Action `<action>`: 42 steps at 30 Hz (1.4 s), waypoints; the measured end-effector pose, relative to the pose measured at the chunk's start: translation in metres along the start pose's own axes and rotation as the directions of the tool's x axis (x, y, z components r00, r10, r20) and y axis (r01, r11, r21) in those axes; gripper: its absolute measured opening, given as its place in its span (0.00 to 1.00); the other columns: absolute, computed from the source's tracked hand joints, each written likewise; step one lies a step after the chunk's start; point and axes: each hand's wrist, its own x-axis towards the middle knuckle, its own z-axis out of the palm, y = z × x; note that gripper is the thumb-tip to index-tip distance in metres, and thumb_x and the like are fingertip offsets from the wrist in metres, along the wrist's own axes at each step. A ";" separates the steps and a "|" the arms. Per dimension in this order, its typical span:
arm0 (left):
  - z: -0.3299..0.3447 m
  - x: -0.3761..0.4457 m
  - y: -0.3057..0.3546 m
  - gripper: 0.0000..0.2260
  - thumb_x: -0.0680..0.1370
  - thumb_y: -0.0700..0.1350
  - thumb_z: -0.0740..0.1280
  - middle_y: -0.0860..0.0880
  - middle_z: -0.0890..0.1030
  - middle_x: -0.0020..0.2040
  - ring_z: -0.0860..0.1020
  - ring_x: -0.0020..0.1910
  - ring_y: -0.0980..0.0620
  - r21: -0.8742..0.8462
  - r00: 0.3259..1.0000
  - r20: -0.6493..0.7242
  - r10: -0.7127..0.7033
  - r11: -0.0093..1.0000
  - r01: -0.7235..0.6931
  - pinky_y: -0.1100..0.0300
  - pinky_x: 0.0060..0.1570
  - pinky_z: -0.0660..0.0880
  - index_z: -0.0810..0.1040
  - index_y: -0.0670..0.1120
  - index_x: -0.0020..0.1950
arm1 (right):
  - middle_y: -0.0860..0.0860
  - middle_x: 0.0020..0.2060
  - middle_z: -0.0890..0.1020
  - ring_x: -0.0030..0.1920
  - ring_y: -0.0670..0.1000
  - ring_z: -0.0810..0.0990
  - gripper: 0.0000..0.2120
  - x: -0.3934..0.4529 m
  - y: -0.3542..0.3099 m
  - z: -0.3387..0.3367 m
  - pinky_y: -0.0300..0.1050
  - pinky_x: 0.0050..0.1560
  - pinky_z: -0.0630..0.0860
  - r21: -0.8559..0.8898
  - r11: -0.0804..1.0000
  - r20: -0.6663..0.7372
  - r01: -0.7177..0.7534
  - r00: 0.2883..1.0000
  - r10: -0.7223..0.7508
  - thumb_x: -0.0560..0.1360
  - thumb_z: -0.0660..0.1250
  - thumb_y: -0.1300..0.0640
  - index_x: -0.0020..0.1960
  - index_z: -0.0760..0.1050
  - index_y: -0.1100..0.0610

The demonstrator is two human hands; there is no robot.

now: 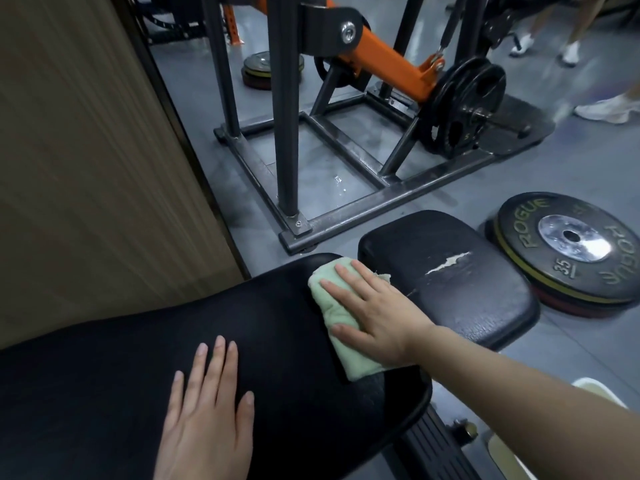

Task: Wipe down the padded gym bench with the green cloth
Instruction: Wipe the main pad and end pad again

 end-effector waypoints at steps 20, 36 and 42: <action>0.010 0.006 -0.005 0.27 0.81 0.58 0.39 0.54 0.51 0.78 0.49 0.77 0.55 -0.014 0.988 -0.139 0.063 0.998 -0.065 0.54 0.73 0.45 0.50 0.50 0.78 | 0.58 0.75 0.60 0.71 0.68 0.62 0.36 -0.037 -0.015 0.019 0.59 0.71 0.55 -0.078 0.987 -0.025 -0.144 0.990 0.142 0.76 0.44 0.29 0.78 0.53 0.47; 0.009 0.007 -0.005 0.27 0.81 0.58 0.39 0.54 0.52 0.78 0.49 0.77 0.55 -0.006 0.985 -0.161 0.061 0.998 -0.063 0.53 0.73 0.47 0.50 0.50 0.78 | 0.48 0.78 0.41 0.67 0.57 0.64 0.38 0.005 -0.011 0.000 0.47 0.68 0.61 0.057 0.972 -0.033 -0.227 0.973 0.230 0.71 0.44 0.28 0.76 0.35 0.39; 0.010 0.006 -0.003 0.27 0.81 0.57 0.39 0.52 0.55 0.78 0.50 0.77 0.55 -0.005 0.990 -0.138 0.043 0.999 -0.044 0.53 0.73 0.47 0.55 0.48 0.77 | 0.52 0.73 0.66 0.57 0.59 0.75 0.31 -0.056 -0.022 0.027 0.51 0.59 0.73 0.131 0.971 -0.301 -0.202 0.925 0.233 0.74 0.56 0.34 0.75 0.60 0.43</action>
